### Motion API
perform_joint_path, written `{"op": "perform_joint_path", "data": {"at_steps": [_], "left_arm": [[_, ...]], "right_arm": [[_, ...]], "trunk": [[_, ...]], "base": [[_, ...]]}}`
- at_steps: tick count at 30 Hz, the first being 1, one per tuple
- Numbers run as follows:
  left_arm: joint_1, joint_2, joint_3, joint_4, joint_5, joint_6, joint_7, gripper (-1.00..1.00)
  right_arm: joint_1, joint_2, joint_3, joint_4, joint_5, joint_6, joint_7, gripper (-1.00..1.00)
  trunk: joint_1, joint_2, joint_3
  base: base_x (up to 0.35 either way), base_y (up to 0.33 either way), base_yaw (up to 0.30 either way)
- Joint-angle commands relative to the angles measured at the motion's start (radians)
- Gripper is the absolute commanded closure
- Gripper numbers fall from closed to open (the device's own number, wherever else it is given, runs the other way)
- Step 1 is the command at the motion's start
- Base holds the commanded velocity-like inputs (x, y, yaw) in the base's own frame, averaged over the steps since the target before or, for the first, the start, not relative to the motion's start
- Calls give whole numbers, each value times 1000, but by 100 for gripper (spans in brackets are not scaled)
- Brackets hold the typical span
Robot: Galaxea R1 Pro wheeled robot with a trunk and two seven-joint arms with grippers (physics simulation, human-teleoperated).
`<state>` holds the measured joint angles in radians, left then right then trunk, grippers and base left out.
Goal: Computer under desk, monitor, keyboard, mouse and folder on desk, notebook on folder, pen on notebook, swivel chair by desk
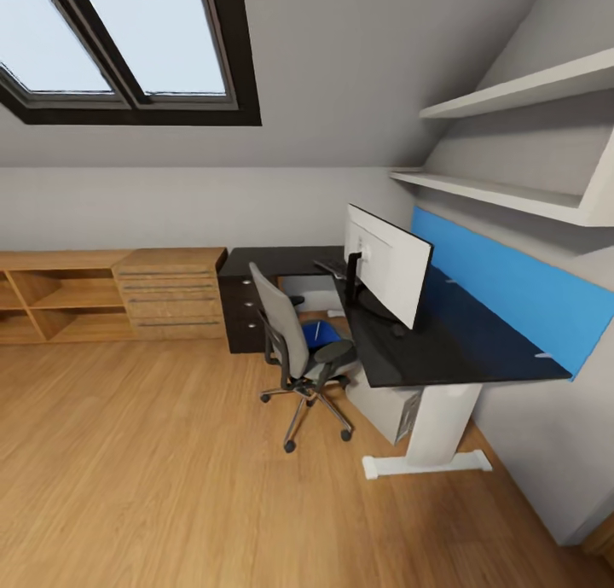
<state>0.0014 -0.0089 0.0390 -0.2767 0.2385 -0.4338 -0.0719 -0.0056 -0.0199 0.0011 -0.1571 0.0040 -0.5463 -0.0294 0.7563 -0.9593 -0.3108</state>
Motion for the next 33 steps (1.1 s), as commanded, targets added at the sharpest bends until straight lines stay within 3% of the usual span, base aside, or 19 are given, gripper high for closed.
{"op": "perform_joint_path", "data": {"at_steps": [1, 26, 33], "left_arm": [[0, 0, 4, -1, 7, 0, -8, -100], [0, -2, 4, -1, 7, 0, -8, -100], [0, -2, 4, -1, 6, 0, -8, -100]], "right_arm": [[0, 0, 1, 1, 1, -3, -3, -100], [0, 0, 0, 1, 0, -3, -4, -100], [0, 0, 0, 1, -1, -14, -4, -100]], "trunk": [[0, -1, -1], [0, -1, 34], [0, -1, 45]], "base": [[66, 52, 0], [8, 5, 8], [187, 46, 61]]}}
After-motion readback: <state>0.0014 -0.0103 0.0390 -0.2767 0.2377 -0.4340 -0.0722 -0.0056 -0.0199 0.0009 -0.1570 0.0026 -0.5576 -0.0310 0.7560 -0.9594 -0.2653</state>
